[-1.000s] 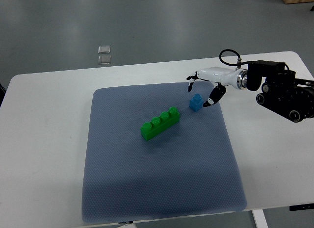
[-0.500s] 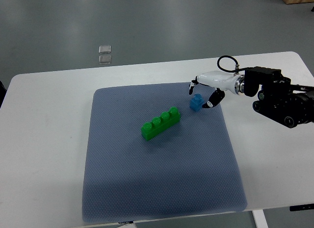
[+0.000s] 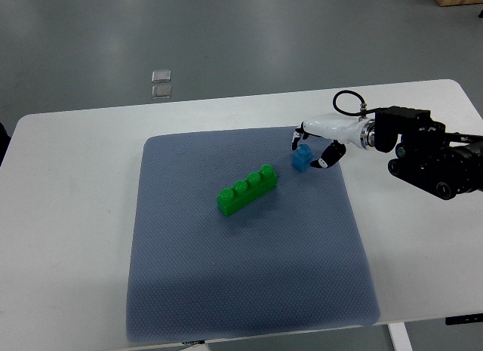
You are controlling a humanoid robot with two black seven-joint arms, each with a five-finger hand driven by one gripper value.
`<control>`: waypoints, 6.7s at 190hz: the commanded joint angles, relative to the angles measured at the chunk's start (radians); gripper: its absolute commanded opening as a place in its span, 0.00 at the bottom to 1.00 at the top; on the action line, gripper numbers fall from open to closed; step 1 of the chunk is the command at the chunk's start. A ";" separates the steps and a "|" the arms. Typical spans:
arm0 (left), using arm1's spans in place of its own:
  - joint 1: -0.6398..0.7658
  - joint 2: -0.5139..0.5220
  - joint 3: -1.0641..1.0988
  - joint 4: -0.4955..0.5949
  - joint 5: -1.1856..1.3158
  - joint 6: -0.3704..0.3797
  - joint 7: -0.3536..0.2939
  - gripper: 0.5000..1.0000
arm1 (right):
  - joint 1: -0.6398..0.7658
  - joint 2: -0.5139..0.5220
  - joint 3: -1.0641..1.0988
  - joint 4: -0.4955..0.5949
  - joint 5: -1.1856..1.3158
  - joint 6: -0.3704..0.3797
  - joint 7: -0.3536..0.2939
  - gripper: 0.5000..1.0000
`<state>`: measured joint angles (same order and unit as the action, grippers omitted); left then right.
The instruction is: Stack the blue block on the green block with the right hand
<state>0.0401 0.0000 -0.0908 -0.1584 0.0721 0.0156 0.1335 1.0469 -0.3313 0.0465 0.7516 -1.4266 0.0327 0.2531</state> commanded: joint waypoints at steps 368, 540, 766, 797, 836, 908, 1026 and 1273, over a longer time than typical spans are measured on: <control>0.000 0.000 0.000 0.000 0.000 0.000 0.000 1.00 | 0.061 -0.051 -0.010 0.074 0.021 -0.002 0.071 0.03; 0.000 0.000 0.000 0.000 0.000 0.000 0.000 1.00 | 0.058 -0.037 0.016 0.253 -0.041 -0.002 0.100 0.03; 0.000 0.000 -0.001 0.000 0.000 0.000 0.000 1.00 | 0.027 0.011 -0.020 0.215 -0.138 -0.046 0.078 0.02; 0.000 0.000 0.000 0.000 0.000 0.000 0.000 1.00 | 0.027 0.017 -0.020 0.213 -0.138 -0.046 0.077 0.02; 0.001 0.000 0.000 0.000 0.000 0.000 0.000 1.00 | 0.027 0.017 -0.030 0.213 -0.150 -0.050 0.077 0.02; 0.000 0.000 0.000 -0.001 0.000 0.000 0.000 1.00 | 0.035 0.014 -0.019 0.215 -0.127 -0.068 0.077 0.63; 0.000 0.000 0.000 0.000 0.000 0.000 0.000 1.00 | 0.073 -0.009 0.033 0.230 0.054 0.059 0.081 0.80; 0.001 0.000 0.000 -0.001 0.000 0.000 0.000 1.00 | -0.111 0.008 0.219 -0.017 1.712 0.340 -0.167 0.81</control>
<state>0.0405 0.0000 -0.0909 -0.1587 0.0721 0.0154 0.1335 0.9390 -0.3232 0.2622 0.7358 0.2484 0.3698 0.0891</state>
